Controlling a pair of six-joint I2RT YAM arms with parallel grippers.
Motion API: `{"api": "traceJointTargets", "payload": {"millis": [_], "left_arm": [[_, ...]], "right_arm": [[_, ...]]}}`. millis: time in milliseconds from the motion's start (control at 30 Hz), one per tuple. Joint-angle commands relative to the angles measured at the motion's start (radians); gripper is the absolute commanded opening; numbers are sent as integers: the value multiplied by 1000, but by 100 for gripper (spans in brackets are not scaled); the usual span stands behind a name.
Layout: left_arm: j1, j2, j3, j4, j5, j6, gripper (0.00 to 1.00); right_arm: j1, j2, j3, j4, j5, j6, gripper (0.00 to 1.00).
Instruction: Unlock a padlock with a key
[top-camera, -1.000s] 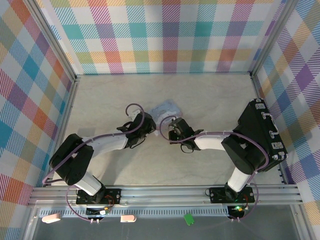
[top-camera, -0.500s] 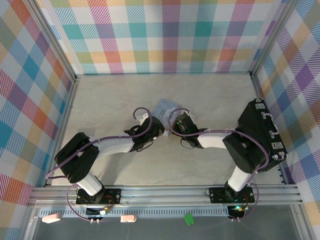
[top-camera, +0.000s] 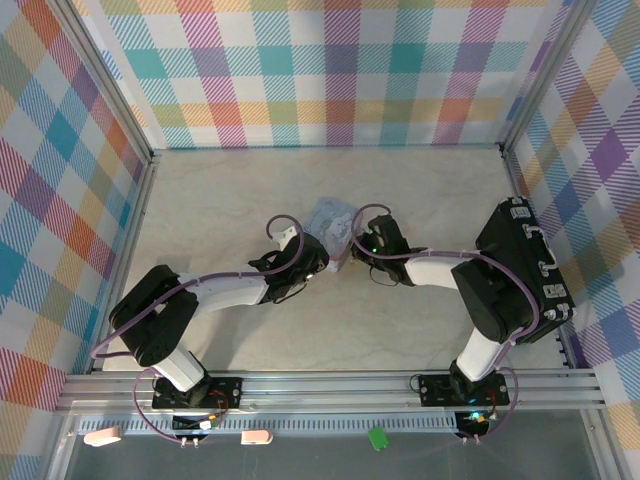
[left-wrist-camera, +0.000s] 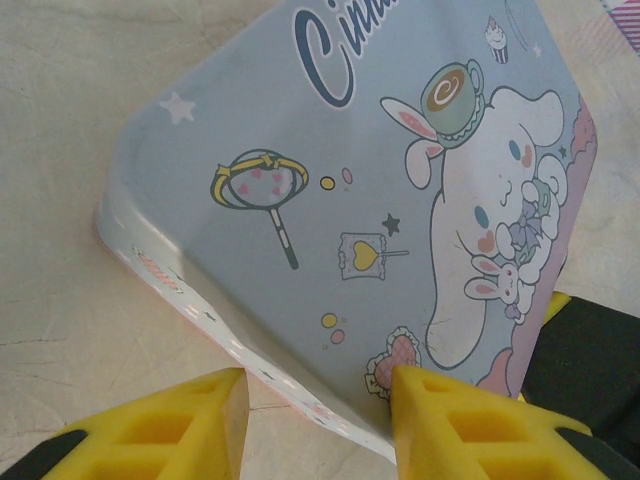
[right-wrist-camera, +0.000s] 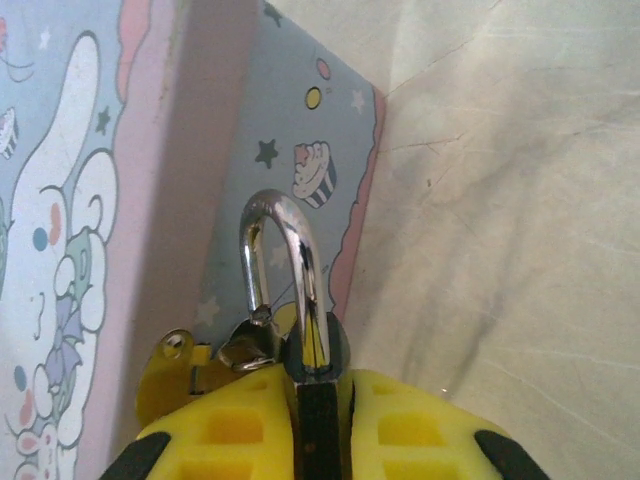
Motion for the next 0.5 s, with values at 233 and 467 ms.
{"api": "traceJointTargets", "payload": {"millis": [233, 467], "left_arm": [[-12, 17, -29, -205, 9, 20, 40], [3, 6, -7, -196, 48, 64, 43]], "right_arm": [[-48, -66, 21, -54, -71, -175, 7], [-52, -85, 22, -79, -110, -197, 8]]}}
